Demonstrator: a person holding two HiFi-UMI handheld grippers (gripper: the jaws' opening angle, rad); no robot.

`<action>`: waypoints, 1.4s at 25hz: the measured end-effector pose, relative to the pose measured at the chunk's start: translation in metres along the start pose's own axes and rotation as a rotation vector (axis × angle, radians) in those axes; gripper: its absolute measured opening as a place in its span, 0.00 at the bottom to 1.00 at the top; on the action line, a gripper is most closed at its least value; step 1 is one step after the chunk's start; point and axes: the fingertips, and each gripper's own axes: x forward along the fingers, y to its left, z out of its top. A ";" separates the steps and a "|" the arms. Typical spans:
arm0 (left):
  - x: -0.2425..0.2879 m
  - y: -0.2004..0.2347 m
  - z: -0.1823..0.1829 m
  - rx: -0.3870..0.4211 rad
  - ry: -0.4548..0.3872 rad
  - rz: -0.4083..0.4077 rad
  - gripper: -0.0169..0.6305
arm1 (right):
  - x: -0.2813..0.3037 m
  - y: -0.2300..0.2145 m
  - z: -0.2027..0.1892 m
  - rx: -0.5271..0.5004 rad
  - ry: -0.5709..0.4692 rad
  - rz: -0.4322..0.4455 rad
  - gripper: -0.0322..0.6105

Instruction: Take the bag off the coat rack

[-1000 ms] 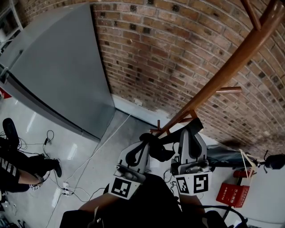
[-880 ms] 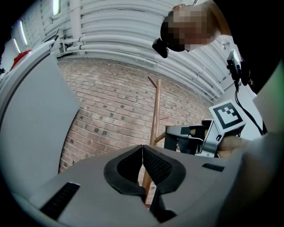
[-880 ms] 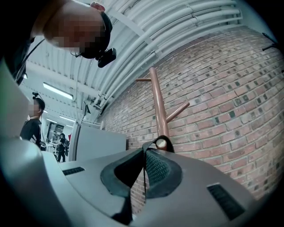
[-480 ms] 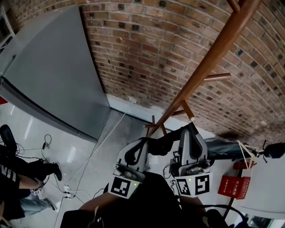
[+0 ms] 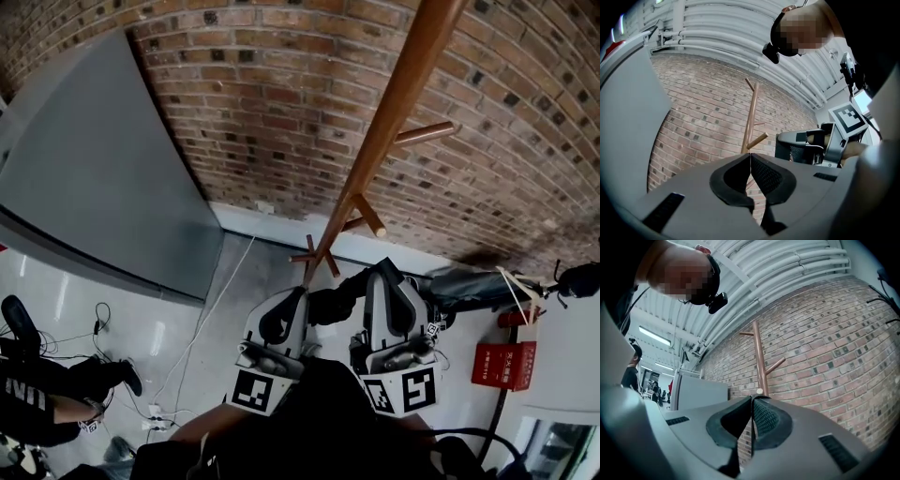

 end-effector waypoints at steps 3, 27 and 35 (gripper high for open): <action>0.004 -0.003 -0.001 -0.003 0.004 -0.015 0.05 | -0.004 -0.003 -0.002 -0.004 0.008 -0.017 0.08; 0.039 -0.008 0.003 -0.039 -0.041 -0.039 0.05 | -0.024 -0.028 -0.004 -0.053 0.009 -0.108 0.08; 0.041 -0.007 0.005 -0.040 -0.054 -0.029 0.05 | -0.023 -0.028 -0.006 -0.055 0.010 -0.097 0.08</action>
